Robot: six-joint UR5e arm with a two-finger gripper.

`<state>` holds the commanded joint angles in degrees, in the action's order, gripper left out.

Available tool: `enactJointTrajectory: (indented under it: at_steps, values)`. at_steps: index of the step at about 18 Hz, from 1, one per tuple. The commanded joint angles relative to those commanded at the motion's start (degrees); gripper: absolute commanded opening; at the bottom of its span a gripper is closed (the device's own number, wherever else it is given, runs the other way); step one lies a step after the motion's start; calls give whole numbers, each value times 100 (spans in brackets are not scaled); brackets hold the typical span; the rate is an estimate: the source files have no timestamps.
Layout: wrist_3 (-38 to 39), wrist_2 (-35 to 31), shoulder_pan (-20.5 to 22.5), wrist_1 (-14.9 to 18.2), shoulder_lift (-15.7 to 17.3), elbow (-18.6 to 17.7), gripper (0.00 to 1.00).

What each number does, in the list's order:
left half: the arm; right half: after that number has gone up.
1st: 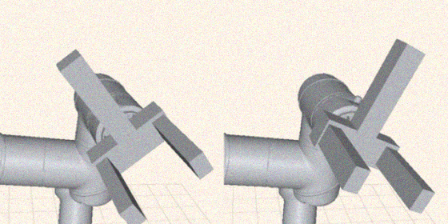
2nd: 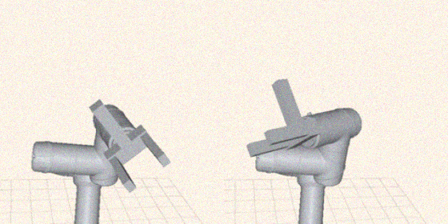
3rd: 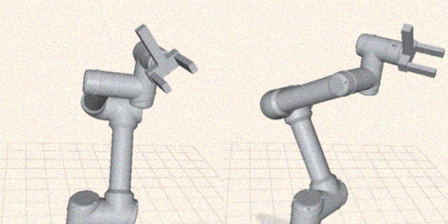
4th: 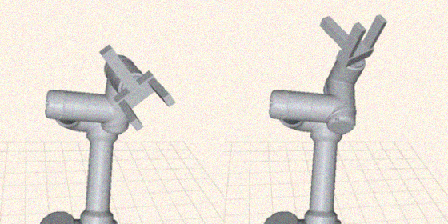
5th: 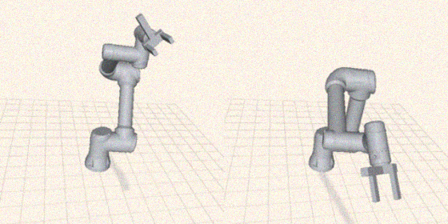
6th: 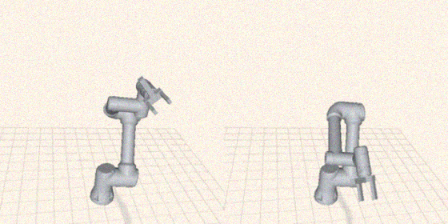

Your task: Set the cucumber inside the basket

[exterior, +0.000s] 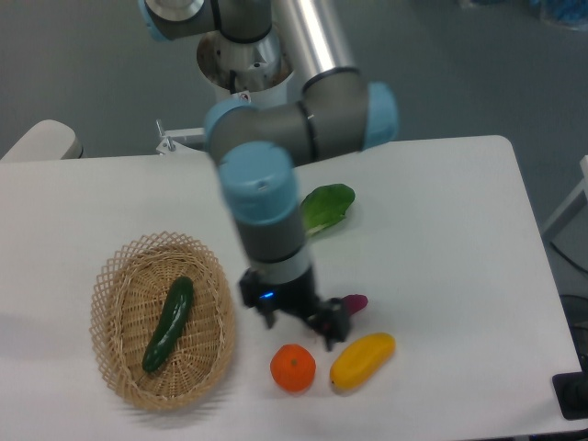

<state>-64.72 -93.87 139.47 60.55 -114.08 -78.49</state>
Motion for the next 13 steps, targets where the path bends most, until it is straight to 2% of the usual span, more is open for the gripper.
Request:
enactJointTrajectory:
  at_steps: [2,6,8,10,13]
  values:
    - [-933,61,203,18,35,0,100]
    - [-1805,298,660,448,185,8,100]
    - [-2350,361,819,484,325,-44,100]
    - [-2615,352,889,484,334,-44,100]
    - [-2625,369,925,493,334,-53,100]
